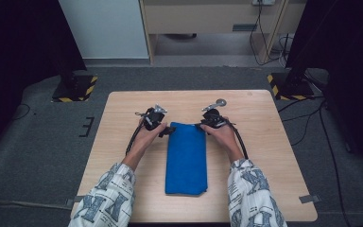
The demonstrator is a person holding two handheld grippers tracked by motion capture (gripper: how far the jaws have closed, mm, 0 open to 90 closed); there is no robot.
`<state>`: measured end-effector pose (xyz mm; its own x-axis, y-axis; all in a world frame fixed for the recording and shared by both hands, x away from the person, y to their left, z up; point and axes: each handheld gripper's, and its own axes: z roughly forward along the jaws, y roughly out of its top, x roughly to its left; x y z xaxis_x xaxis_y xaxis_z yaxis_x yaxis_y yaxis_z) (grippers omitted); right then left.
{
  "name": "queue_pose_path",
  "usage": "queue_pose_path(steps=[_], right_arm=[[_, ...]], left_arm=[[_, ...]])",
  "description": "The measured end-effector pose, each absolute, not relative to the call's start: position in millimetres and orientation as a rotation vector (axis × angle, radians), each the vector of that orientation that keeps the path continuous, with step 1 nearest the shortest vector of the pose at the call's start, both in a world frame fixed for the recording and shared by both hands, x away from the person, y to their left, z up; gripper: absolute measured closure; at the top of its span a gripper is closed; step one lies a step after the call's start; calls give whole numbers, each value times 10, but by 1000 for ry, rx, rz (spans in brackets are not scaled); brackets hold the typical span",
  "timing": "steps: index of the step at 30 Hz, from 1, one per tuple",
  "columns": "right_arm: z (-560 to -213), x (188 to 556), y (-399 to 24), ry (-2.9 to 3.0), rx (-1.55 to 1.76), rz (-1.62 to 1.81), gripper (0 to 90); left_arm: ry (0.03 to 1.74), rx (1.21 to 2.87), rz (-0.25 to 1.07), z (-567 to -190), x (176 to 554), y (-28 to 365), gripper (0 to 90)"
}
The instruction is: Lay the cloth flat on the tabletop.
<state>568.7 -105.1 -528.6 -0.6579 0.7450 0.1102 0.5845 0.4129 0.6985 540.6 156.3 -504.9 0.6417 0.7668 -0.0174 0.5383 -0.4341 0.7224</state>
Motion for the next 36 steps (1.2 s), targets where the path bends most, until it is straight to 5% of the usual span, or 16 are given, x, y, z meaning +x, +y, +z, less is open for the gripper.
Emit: queue_pose_path(steps=[3, 9, 21, 30, 36], right_arm=[[-5284, 5671, -1027, 2468, 1146, 1074, 743], [-5282, 5644, -995, 2478, 1131, 1078, 856], [-5262, 5565, -946, 2457, 1125, 1022, 871], [-5192, 5494, -985, 2423, 1122, 1067, 875], [-5080, 5394, -1054, 2376, 1119, 1106, 875]], left_arm=[[1017, 2141, 407, -5066, 5418, 1558, 205], [1056, 2122, 406, -5122, 5453, 1543, 286], [1078, 2139, 386, -5281, 5525, 1445, 508], [1040, 2145, 380, -5253, 5448, 1330, 838], [1018, 2104, 415, -5125, 5350, 1303, 869]])
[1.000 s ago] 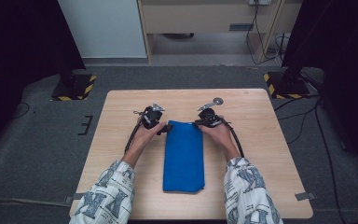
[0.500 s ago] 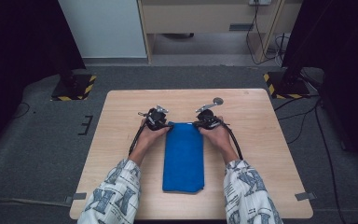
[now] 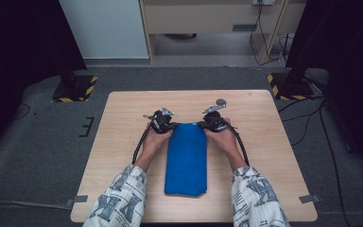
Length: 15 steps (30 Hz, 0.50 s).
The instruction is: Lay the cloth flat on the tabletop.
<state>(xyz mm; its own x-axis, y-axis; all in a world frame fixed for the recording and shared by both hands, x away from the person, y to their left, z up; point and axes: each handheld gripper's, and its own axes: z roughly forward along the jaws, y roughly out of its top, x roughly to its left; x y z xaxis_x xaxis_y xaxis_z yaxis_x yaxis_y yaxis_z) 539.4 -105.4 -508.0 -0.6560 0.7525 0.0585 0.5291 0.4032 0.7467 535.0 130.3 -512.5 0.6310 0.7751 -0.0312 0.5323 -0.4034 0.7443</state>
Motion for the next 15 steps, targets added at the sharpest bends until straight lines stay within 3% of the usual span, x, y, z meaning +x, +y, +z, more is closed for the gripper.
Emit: queue_pose_path(steps=[15], right_arm=[[-4761, 5329, -1135, 2327, 1076, 1140, 876]], left_arm=[[966, 2057, 462, -4831, 5241, 1285, 870]])
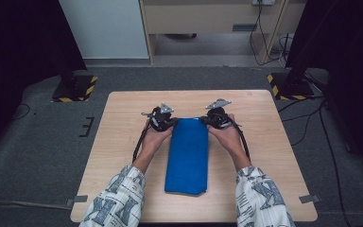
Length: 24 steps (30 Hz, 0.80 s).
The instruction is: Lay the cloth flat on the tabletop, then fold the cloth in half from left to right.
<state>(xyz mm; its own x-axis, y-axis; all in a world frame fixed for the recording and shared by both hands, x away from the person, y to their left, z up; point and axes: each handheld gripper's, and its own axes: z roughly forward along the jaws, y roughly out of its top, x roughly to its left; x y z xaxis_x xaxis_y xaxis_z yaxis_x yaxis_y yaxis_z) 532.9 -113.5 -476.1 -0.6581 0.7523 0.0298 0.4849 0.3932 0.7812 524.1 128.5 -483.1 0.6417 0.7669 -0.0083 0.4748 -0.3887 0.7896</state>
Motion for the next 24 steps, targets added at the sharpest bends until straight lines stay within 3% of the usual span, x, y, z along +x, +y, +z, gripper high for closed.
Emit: queue_pose_path(steps=[24], right_arm=[[-4459, 5331, -1128, 2283, 1047, 1175, 875]], left_arm=[[950, 2029, 494, -4558, 5226, 1315, 871]])
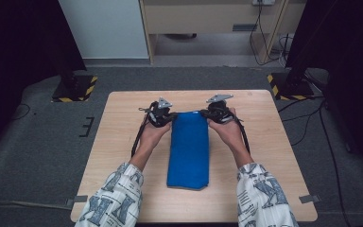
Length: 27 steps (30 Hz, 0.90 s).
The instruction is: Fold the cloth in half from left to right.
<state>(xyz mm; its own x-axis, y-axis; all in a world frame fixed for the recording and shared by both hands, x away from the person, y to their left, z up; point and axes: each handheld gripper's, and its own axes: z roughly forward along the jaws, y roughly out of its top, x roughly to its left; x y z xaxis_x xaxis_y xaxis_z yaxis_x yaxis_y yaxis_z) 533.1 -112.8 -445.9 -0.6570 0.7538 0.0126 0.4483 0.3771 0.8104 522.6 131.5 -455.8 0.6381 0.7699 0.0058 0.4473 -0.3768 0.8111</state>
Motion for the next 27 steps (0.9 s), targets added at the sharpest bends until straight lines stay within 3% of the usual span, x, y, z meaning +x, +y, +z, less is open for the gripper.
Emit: queue_pose_path(steps=[27], right_arm=[[-4294, 5175, -1098, 2270, 955, 1214, 875]], left_arm=[[928, 2024, 484, -4368, 5146, 1415, 872]])
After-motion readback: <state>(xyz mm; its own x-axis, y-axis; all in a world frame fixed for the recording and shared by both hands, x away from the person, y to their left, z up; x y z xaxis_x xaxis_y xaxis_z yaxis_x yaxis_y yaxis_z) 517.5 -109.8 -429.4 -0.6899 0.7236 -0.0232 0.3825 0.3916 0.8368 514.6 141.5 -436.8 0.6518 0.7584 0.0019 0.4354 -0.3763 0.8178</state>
